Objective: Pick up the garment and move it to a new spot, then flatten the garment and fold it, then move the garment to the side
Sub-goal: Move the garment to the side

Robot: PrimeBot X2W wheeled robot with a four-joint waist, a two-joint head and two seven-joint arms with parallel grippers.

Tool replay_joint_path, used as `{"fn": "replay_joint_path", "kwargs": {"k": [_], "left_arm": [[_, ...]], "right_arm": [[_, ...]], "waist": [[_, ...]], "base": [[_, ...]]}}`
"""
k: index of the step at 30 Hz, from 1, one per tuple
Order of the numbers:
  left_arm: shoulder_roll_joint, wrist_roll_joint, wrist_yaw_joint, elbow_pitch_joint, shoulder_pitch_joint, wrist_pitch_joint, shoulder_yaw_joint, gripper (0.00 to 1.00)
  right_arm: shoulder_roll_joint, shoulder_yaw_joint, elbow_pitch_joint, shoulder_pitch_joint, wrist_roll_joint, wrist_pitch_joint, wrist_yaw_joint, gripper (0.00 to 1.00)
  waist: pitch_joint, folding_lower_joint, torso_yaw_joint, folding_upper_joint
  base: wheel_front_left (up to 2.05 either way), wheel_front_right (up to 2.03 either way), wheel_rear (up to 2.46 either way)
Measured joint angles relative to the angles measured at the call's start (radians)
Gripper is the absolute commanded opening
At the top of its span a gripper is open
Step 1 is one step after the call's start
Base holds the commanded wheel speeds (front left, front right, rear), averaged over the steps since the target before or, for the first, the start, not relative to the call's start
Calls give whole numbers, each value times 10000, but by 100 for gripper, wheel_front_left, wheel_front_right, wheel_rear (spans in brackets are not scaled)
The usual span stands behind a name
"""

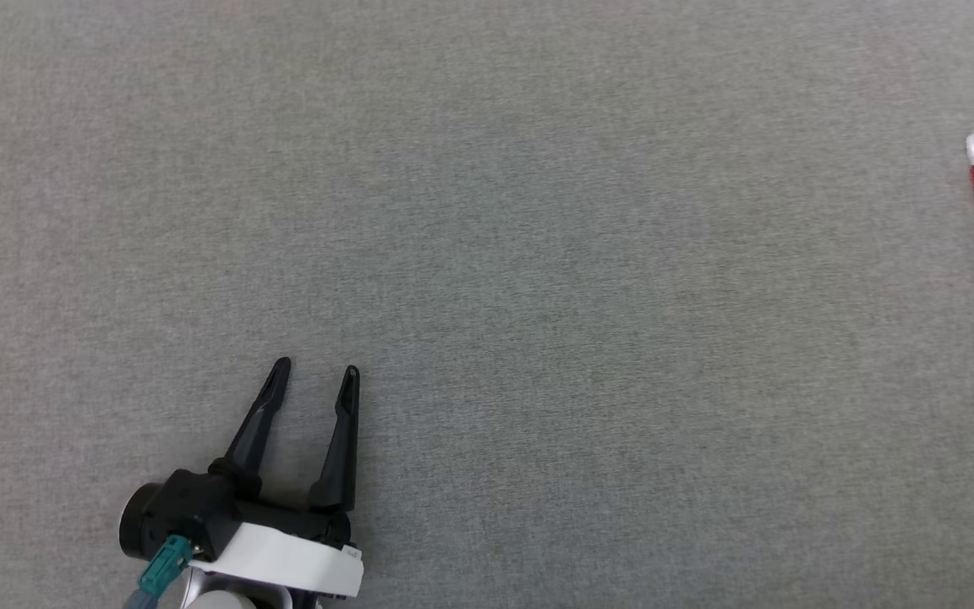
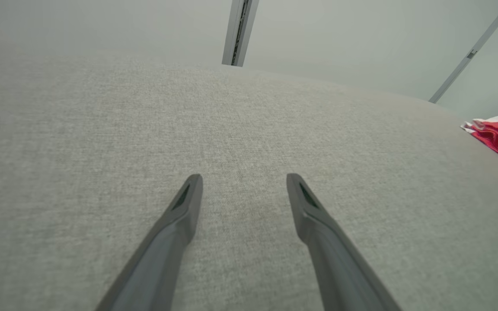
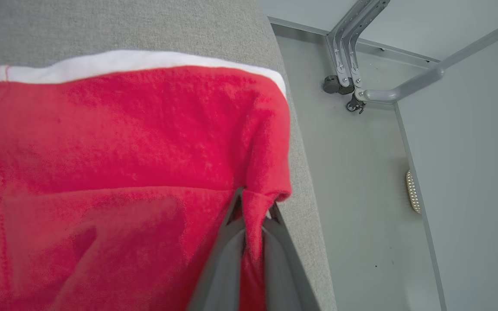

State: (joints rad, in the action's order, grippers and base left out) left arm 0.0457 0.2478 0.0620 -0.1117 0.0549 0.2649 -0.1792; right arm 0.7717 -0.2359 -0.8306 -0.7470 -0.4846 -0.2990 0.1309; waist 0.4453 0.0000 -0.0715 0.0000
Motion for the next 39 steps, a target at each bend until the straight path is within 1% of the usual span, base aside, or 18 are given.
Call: {"fn": "replay_joint_path", "kwargs": {"k": [3,4,5,6,9,12,14,19,22,24,26,27,30,32,35,38,39], "left_arm": [[-2,10,-17,140,-102,10,52,100],[-2,31,-29,180,-120,10,65,100],[-4,63,-63,222,-151,12,75,100],[-2,94,-77,261,-187,13,86,100],[-2,161,-117,320,-226,27,54,100],[2,330,-203,284,-232,23,71,100],[8,447,-253,242,-238,6,125,100],[27,708,-286,6,-527,-6,349,100],[21,917,-332,-82,-915,-6,487,100],[25,995,-370,-100,-1195,-6,602,100],[29,1055,-408,-153,-1541,-6,690,100],[27,1051,-414,-163,-1685,-8,715,100],[27,1047,-426,-165,-1965,-6,895,100],[27,1045,-426,-173,-2163,-6,1026,100],[25,1009,-391,-213,-2339,-6,1156,100],[25,961,-322,-245,-2341,-6,1235,100],[25,953,-280,-265,-2341,-6,1256,100]], "right_arm": [[443,309,-606,-525,656,-132,0,0],[539,422,-790,-650,872,-176,0,34],[577,568,-951,-745,1093,-171,0,97],[562,740,-1154,-852,1266,-159,0,100],[360,1241,-1682,-1046,1645,-69,0,100],[100,1467,-1879,-1082,2084,155,0,100],[25,1476,-1789,-1086,2420,316,0,100],[-533,1772,-688,-805,2566,1739,0,100],[-1166,1827,96,131,2449,2431,0,100],[-1528,2017,761,820,2621,3221,2,100],[-1983,2385,1348,1553,2709,3916,0,100],[-2251,2606,1624,2049,2938,4326,0,100],[-3336,3273,2387,3561,3384,5102,0,100],[-4163,3647,2989,4510,3651,5363,0,100],[-5369,3837,3917,5940,3919,5555,0,100],[-6312,3931,4715,7120,4159,5584,0,100],[-6512,3944,5039,7436,4303,5591,0,100]], "waist": [[209,0,359,0],[272,0,463,0],[331,0,558,0],[384,0,635,0],[466,0,773,0],[364,0,753,0],[241,1,700,0],[-487,1,574,0],[-1161,1,509,0],[-1674,1,476,0],[-2203,0,455,0],[-2474,0,450,0],[-3236,0,458,1],[-3690,1,481,0],[-4239,0,535,0],[-4545,0,609,0],[-4598,1,637,0]], "base": [[0,0,0],[0,0,0],[0,0,0],[0,0,0],[0,0,0],[0,0,0],[0,0,0],[0,0,0],[0,0,0],[0,0,0],[0,0,0],[0,0,0],[0,0,0],[0,0,0],[0,0,0],[0,0,0],[0,0,0]]}}
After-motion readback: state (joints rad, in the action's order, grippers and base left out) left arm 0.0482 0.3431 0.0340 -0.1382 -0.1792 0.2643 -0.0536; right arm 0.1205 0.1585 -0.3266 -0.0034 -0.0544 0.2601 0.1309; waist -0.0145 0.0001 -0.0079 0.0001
